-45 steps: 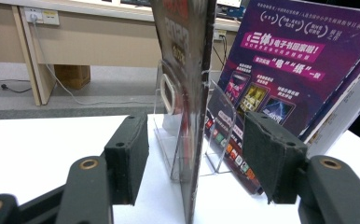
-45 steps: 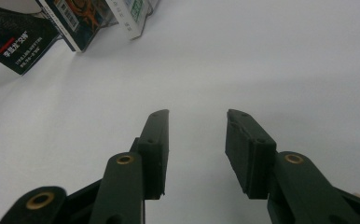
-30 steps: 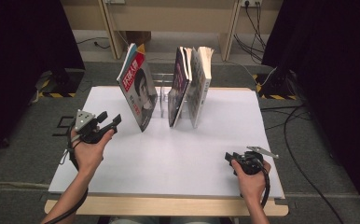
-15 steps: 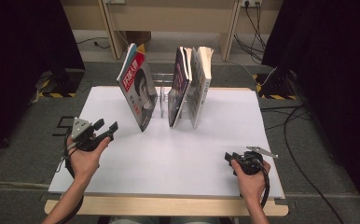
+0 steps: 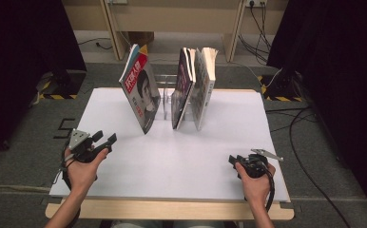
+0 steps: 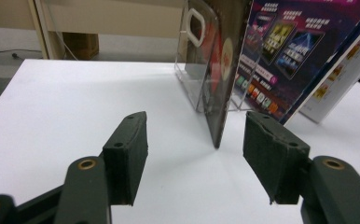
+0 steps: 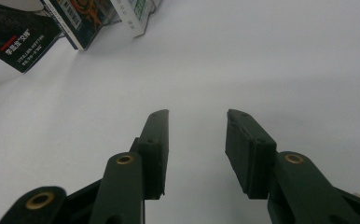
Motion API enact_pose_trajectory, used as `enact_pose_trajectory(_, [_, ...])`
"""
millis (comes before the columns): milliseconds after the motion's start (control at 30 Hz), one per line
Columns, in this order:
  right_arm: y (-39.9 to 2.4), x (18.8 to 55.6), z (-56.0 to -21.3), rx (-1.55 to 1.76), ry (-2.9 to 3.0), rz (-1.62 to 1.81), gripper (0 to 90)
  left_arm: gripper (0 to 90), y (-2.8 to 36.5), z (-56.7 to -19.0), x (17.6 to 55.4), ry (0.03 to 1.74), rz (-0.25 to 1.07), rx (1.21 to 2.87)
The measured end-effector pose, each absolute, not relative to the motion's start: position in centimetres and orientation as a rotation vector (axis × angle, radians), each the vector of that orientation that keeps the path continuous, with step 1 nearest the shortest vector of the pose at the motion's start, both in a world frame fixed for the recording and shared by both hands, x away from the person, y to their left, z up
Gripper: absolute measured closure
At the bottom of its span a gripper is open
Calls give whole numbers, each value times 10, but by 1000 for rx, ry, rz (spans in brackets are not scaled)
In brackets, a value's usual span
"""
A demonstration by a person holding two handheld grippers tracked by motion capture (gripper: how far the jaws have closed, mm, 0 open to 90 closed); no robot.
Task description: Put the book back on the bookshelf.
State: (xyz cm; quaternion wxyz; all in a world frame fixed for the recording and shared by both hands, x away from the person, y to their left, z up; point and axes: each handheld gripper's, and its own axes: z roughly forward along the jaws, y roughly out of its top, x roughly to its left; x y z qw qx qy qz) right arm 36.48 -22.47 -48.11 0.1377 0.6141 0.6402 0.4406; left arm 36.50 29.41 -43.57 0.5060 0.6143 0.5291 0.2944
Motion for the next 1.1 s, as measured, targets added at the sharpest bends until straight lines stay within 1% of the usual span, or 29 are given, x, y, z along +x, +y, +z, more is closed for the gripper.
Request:
enact_pose_trajectory(500, [-225,365,-481,1765,1855,1270,603,392,317,-463,351,1345,705,1511])
enact_pose_trajectory(1100, [-224,364,-481,1761,1858,1269,603,393,335,-489,341,1407,690,1539])
